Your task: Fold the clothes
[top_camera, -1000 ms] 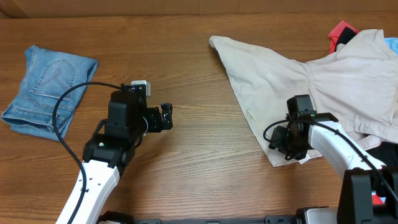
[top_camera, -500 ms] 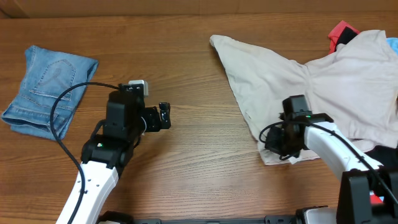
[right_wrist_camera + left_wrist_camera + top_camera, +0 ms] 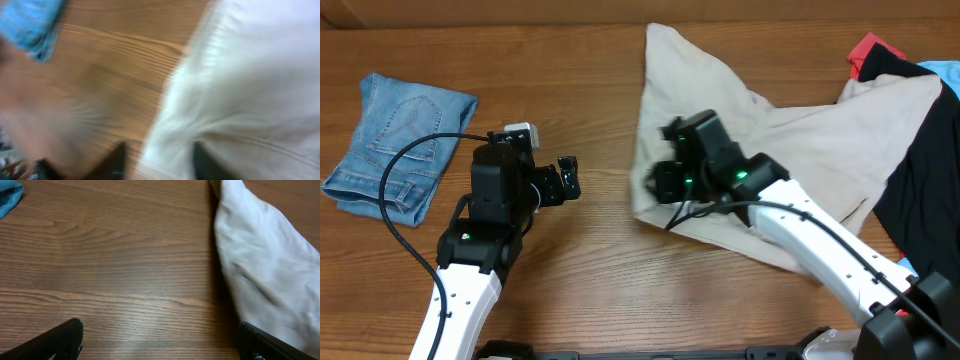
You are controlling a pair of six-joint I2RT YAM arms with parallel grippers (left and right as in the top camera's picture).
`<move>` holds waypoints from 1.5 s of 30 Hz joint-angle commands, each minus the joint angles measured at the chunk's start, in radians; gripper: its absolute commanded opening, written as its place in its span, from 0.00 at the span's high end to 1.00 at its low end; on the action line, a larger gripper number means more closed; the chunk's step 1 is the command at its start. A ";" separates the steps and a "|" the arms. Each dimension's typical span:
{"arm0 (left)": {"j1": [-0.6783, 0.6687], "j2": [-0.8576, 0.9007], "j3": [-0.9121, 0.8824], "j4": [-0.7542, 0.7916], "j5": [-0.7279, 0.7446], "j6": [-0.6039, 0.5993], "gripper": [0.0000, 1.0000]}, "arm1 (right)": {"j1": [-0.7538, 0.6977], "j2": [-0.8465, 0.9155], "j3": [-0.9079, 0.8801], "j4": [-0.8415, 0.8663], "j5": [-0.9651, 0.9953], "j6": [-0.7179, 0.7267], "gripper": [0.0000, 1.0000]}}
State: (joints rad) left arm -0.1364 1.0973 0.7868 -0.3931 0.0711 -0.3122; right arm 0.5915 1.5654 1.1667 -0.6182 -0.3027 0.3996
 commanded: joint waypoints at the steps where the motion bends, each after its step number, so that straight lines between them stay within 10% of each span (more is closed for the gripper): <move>1: 0.005 -0.021 0.029 -0.006 0.029 -0.002 0.00 | 0.031 -0.005 0.022 0.009 -0.017 -0.003 0.14; 2: 0.005 -0.021 0.029 -0.013 0.042 -0.002 0.00 | 0.031 -0.005 0.022 -0.003 -0.002 -0.003 0.00; 22: -0.116 0.238 0.027 -0.097 0.225 -0.118 0.00 | -0.328 -0.008 0.100 -0.344 0.259 -0.006 0.00; 36: -0.223 0.611 0.027 0.134 0.405 -0.301 0.00 | -0.494 -0.008 0.127 -0.433 0.258 -0.006 0.00; 39: -0.239 0.672 0.028 0.165 0.428 -0.344 0.14 | -0.494 -0.008 0.127 -0.435 0.258 -0.006 0.00; 45: -0.234 0.686 0.028 0.188 0.473 -0.350 0.96 | -0.494 -0.008 0.127 -0.442 0.259 -0.006 0.00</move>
State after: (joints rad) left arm -0.3653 1.7691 0.8246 -0.2016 0.5026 -0.6312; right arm 0.0990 1.5654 1.2671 -1.0626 -0.0475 0.3950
